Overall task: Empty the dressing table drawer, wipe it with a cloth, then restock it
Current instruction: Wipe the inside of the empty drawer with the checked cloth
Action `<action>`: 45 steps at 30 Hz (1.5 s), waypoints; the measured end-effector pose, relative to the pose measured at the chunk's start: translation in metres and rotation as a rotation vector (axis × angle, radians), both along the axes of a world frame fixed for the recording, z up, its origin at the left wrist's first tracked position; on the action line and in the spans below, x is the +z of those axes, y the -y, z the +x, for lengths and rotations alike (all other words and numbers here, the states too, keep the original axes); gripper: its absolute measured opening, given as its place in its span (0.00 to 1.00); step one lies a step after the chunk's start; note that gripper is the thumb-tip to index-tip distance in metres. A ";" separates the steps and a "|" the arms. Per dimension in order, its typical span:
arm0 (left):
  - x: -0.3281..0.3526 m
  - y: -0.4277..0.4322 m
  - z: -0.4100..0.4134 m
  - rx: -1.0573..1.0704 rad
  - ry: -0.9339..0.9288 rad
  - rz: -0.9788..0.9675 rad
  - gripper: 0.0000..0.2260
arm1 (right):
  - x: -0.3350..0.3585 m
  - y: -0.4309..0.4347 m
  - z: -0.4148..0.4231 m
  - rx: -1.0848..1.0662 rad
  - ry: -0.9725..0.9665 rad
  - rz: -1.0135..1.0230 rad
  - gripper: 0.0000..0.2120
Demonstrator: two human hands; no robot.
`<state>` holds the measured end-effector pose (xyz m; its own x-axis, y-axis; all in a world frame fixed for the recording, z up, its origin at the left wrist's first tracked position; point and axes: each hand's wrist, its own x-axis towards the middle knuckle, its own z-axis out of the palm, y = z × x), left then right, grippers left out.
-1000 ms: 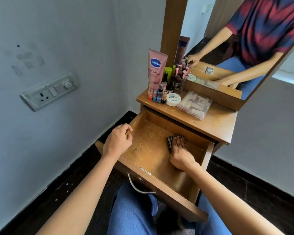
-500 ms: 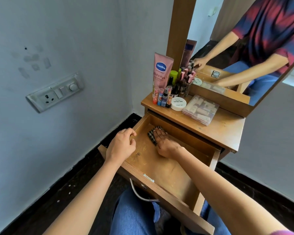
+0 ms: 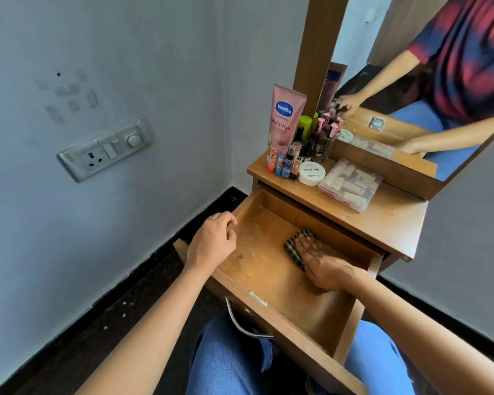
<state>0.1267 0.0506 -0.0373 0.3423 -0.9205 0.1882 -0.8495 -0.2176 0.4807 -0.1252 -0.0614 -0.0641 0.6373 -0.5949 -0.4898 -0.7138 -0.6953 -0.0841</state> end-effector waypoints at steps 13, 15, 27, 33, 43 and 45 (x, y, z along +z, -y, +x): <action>-0.003 0.000 -0.002 -0.006 0.048 -0.005 0.10 | 0.000 0.025 0.114 0.018 0.078 -0.056 0.32; -0.002 0.001 -0.002 -0.005 0.053 0.001 0.10 | 0.002 0.029 0.119 0.013 0.087 -0.030 0.33; 0.000 -0.002 -0.003 0.017 0.047 0.021 0.08 | -0.024 -0.028 0.112 0.133 0.278 0.000 0.29; 0.000 -0.001 0.000 0.006 0.049 0.031 0.09 | -0.021 0.006 0.108 0.107 0.244 -0.077 0.28; -0.001 -0.001 -0.002 0.010 0.044 0.017 0.09 | -0.010 0.025 0.109 -0.061 0.299 0.001 0.29; 0.000 0.000 -0.002 0.014 0.043 0.016 0.09 | -0.011 0.011 0.109 -0.013 0.307 -0.015 0.30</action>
<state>0.1247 0.0509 -0.0371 0.3475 -0.9186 0.1880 -0.8658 -0.2374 0.4404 -0.0161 -0.0728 -0.0748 0.7464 -0.6096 -0.2668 -0.6654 -0.6890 -0.2872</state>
